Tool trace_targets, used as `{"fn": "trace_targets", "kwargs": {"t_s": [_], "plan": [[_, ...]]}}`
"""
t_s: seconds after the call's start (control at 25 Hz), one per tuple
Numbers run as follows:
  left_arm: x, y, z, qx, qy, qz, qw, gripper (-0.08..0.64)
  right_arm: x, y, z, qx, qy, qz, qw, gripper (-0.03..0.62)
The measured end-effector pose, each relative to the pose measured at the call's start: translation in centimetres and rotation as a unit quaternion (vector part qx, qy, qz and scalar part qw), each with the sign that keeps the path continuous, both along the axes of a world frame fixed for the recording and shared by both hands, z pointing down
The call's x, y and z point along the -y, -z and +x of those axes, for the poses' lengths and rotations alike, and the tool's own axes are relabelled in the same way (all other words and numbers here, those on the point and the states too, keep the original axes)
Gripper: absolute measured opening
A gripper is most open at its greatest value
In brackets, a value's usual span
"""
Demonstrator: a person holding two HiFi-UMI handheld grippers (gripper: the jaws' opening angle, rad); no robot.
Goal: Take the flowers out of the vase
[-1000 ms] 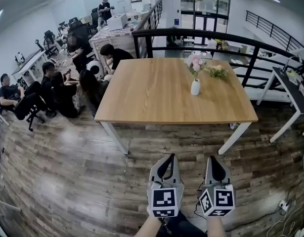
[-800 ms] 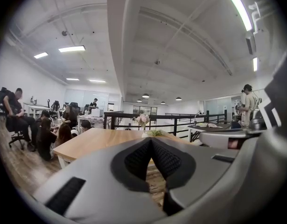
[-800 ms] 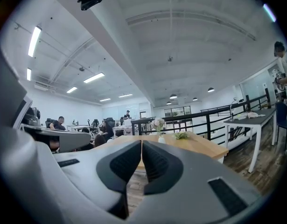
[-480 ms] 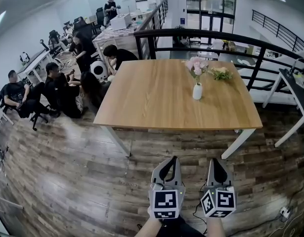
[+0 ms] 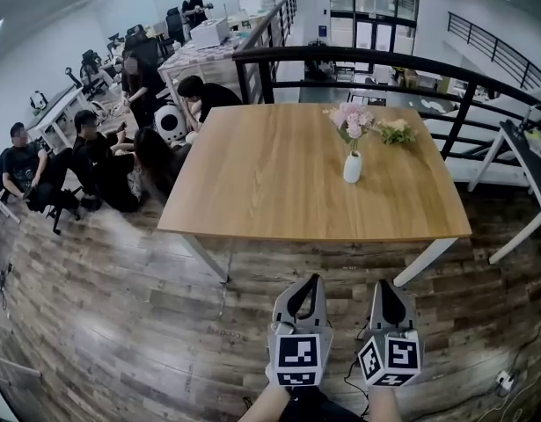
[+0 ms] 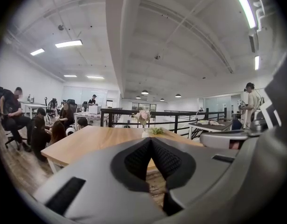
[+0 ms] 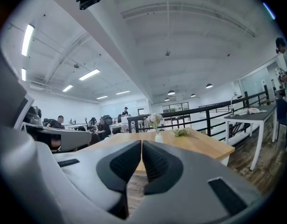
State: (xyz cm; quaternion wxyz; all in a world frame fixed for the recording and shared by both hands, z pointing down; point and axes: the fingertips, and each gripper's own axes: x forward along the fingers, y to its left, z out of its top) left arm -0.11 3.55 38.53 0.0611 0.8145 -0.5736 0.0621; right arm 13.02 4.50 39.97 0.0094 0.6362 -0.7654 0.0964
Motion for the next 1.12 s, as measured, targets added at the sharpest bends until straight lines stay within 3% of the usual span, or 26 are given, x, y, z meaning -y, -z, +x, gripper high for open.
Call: {"fn": "trace_targets", "kwargs": {"t_s": [0.64,1.12], "plan": [[12.3,0.9,-2.1,-0.008,-0.024,0.007,0.9997,0.032,12.1,0.7,-2.3,-0.002,-0.020,0.000,1.000,0.018],[17.3,-0.3,-3.5,-0.017,-0.036,-0.005,0.9992,0.032,16.7,-0.5,-4.5,-0.006,-0.018,-0.013,1.000,0.018]]}}
